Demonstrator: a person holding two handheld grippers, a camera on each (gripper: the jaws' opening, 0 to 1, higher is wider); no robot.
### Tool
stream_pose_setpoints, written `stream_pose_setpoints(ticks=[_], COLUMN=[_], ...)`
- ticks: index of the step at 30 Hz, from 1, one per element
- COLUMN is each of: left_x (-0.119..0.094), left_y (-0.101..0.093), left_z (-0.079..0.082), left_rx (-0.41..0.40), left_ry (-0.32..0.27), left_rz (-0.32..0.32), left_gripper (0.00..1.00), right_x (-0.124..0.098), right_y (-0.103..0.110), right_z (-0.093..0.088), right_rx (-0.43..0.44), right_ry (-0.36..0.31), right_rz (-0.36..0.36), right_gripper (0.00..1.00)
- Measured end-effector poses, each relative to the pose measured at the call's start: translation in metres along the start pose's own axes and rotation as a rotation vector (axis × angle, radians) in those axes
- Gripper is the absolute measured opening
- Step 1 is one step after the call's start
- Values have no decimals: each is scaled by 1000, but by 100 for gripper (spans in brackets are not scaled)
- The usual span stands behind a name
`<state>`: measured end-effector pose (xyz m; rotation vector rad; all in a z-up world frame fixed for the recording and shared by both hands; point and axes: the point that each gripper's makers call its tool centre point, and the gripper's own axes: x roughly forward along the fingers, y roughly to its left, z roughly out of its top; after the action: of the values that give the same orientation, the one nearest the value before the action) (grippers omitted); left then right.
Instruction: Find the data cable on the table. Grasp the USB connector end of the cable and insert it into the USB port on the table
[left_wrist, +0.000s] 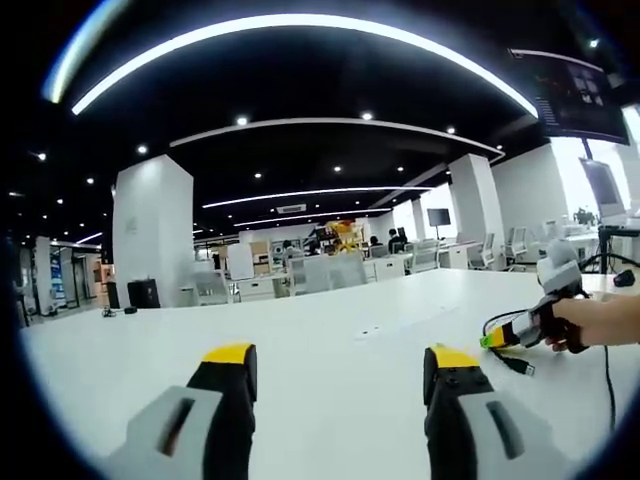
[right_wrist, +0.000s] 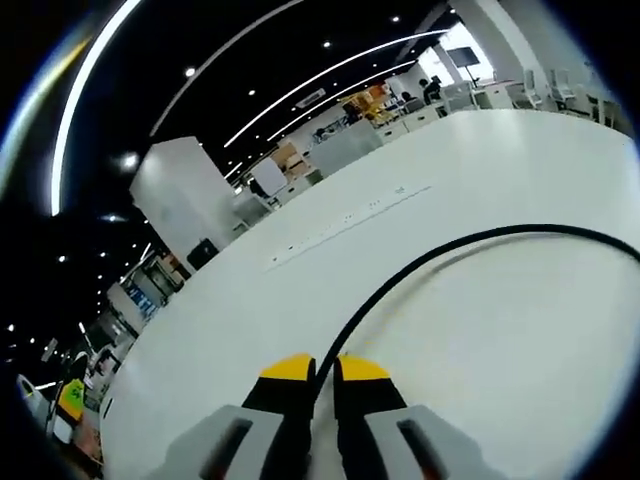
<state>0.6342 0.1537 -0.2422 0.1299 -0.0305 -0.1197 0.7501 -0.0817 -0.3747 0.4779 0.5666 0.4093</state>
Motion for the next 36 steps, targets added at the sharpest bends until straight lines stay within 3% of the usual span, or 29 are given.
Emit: stream_pose_setpoints(ticks=[17,26,36], left_x=[4,10,18], left_y=[-13,-35,-71], left_z=[-7,-19,-23], left_rx=[2,-4,-6], left_ry=[19,49,61], left_rz=[-38,-99,-195], left_gripper=[68,68,67], right_x=[-12,-25,-42], right_y=[19,28,56], right_z=[10,22,39], right_rx=[33,15,-42], right_ry=[-71,-125,-185], right_rz=[95,134,193], right_gripper=[6,5,5])
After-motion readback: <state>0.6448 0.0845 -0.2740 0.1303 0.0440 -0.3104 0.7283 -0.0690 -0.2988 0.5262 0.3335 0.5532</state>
